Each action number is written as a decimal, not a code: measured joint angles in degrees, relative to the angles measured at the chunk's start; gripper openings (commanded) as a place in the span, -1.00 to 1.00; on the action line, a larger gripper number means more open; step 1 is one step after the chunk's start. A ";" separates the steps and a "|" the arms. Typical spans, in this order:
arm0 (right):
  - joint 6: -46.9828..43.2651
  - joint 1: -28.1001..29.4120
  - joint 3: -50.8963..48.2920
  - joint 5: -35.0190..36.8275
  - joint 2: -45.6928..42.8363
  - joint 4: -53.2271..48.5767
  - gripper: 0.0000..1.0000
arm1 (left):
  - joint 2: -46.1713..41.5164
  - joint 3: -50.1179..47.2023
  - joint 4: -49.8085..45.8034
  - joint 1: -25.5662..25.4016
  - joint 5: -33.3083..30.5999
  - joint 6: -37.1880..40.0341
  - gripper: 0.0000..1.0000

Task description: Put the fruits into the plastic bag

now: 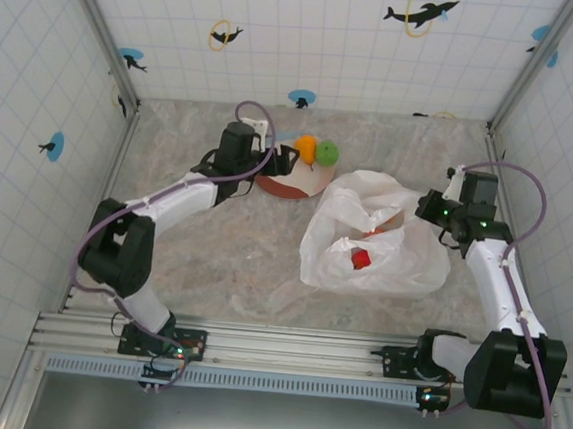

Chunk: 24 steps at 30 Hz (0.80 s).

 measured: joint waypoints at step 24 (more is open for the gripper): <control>3.63 0.87 -0.22 -4.74 -0.70 2.69 -1.00 | 30.58 29.42 -6.40 0.61 -3.19 -2.23 0.94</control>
